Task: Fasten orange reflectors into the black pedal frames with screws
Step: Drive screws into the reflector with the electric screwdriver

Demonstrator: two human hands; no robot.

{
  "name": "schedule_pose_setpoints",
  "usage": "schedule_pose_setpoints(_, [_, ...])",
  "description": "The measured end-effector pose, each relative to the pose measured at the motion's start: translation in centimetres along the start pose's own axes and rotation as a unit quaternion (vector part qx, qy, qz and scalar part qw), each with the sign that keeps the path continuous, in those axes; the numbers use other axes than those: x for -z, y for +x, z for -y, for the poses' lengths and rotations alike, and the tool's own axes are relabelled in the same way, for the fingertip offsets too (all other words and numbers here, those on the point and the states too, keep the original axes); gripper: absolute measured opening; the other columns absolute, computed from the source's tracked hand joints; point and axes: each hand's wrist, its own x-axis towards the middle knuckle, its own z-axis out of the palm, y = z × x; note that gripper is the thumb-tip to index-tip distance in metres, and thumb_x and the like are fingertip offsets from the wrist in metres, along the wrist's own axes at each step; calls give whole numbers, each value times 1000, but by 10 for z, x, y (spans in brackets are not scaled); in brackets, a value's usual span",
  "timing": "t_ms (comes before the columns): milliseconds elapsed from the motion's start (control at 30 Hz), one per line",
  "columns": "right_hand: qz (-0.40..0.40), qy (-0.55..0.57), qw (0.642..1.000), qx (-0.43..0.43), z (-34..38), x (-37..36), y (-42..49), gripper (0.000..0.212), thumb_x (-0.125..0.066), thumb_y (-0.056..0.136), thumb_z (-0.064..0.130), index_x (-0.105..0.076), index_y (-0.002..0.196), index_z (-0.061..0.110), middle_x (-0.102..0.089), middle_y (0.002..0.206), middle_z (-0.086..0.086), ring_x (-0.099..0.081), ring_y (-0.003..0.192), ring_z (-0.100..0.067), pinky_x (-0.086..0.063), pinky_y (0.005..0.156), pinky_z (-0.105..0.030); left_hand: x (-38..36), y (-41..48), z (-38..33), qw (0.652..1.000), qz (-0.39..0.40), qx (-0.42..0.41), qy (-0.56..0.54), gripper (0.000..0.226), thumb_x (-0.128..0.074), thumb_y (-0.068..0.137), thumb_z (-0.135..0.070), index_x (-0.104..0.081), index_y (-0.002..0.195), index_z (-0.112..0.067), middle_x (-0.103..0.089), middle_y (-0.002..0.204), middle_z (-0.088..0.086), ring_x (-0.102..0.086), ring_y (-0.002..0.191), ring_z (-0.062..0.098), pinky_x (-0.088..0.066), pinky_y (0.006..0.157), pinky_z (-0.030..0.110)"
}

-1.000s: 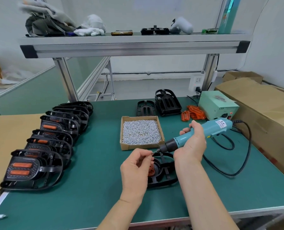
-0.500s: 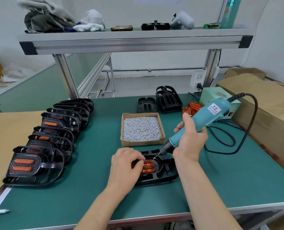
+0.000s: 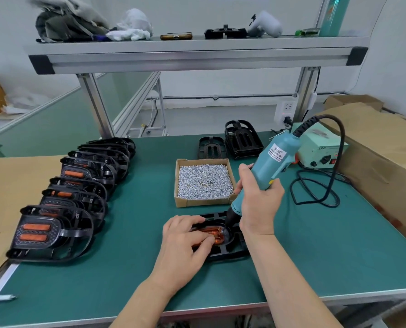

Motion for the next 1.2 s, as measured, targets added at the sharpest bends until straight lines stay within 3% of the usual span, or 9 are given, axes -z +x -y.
schedule_pose_setpoints(300, [33, -14, 999, 8, -3, -4, -2, 11, -73, 73, 34, -63, 68, 33, -54, 56, 1, -50, 49, -16, -45, 52, -28, -3, -1, 6, 1000, 2, -2, -3, 29, -54, 88, -46, -79, 85, -33, -63, 116, -14, -49, 113, 11, -32, 105, 40])
schedule_pose_setpoints(467, [76, -34, 997, 11, -4, -8, -1, 15, -75, 77, 31, -62, 69, 30, -53, 57, 0, -49, 49, -18, -44, 51, -28, -6, -1, 8, 1000, 10, -1, -13, 17, -64, 88, -35, -80, 85, -29, -63, 118, -10, -54, 114, 15, -42, 101, 44])
schedule_pose_setpoints(633, [83, -33, 996, 8, -7, -10, -1, 16, -75, 78, 30, -61, 70, 30, -52, 57, -2, -47, 50, -19, -44, 51, -29, -5, -2, 8, 999, 21, 18, -36, 20, -62, 88, -36, -80, 86, -27, -60, 121, -11, -52, 118, 9, -44, 101, 39])
schedule_pose_setpoints(800, [92, -39, 995, 6, -10, -9, -1, 24, -73, 77, 32, -56, 74, 15, -51, 56, 0, -46, 49, -17, -44, 49, -28, -4, -2, 8, 999, 23, 16, -36, 21, -62, 90, -36, -80, 85, -27, -60, 121, -11, -53, 117, 9, -45, 100, 39])
schedule_pose_setpoints(900, [96, -35, 995, -4, -10, -10, 1, 21, -73, 75, 33, -56, 73, 21, -50, 55, 0, -45, 47, -17, -44, 48, -27, -4, -1, 7, 999, 22, 18, -39, 21, -62, 89, -36, -80, 84, -27, -60, 120, -10, -54, 116, 10, -45, 99, 41])
schedule_pose_setpoints(1200, [118, -36, 992, -7, -15, -13, 2, 25, -71, 81, 18, -51, 76, 4, -43, 56, -5, -40, 47, -15, -38, 45, -23, -6, 0, 7, 999, 21, 19, -36, 20, -63, 89, -34, -81, 85, -25, -61, 119, -9, -55, 115, 12, -46, 98, 44])
